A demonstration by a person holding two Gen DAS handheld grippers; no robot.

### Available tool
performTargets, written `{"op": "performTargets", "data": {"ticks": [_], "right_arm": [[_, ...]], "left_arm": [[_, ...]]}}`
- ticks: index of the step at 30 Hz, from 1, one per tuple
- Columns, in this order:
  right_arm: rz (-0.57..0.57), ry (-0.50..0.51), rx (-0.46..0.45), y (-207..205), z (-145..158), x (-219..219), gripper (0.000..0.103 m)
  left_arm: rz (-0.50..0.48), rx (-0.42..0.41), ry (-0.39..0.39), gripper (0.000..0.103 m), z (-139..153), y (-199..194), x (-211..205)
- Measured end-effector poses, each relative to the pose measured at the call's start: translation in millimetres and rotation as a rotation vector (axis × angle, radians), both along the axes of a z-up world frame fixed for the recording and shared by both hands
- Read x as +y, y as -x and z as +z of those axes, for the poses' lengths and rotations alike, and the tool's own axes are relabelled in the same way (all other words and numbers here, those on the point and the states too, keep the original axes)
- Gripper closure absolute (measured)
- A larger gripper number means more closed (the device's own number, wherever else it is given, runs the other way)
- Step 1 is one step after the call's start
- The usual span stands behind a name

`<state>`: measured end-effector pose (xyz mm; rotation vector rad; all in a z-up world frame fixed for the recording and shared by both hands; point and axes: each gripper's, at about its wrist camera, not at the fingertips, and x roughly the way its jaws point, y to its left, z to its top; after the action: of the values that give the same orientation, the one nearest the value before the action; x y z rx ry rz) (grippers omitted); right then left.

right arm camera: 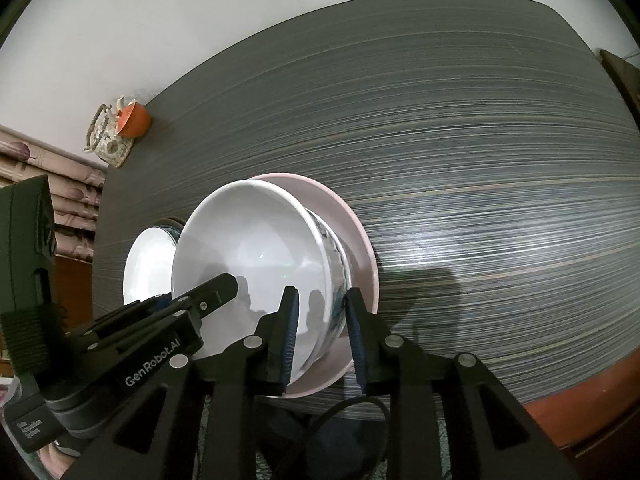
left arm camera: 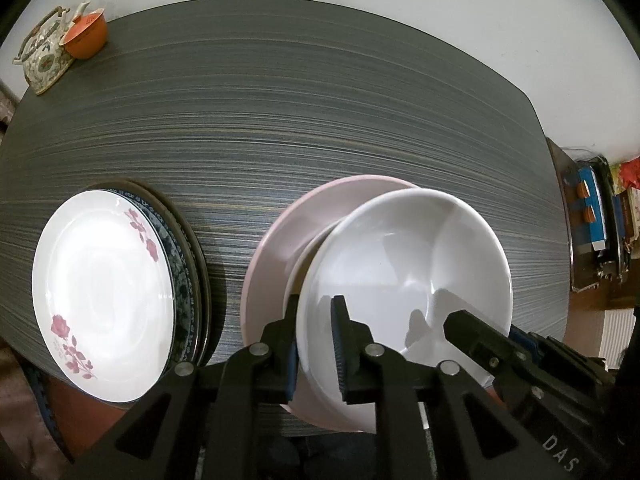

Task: Organize plates and bowls
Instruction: 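Lower the blue-banded bowl into the white bowl inside the pink bowl, then grip the rims of the nested bowls with both tools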

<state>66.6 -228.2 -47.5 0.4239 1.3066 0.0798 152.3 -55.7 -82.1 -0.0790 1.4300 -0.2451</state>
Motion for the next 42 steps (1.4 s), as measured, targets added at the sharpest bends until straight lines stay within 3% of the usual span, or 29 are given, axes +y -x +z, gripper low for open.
{"op": "performTargets", "data": {"ticks": [26, 42], "right_arm": [[0.006, -0.005, -0.007, 6.9, 6.5, -2.4, 0.078], [0.001, -0.026, -0.025, 11.2, 14.1, -7.8, 0.078]], "left_arm": [[-0.055, 0.005, -0.045, 0.079, 9.7, -3.1, -9.7], [-0.048, -0.096, -0.107, 0.075, 29.3, 4.9, -11.0]]}}
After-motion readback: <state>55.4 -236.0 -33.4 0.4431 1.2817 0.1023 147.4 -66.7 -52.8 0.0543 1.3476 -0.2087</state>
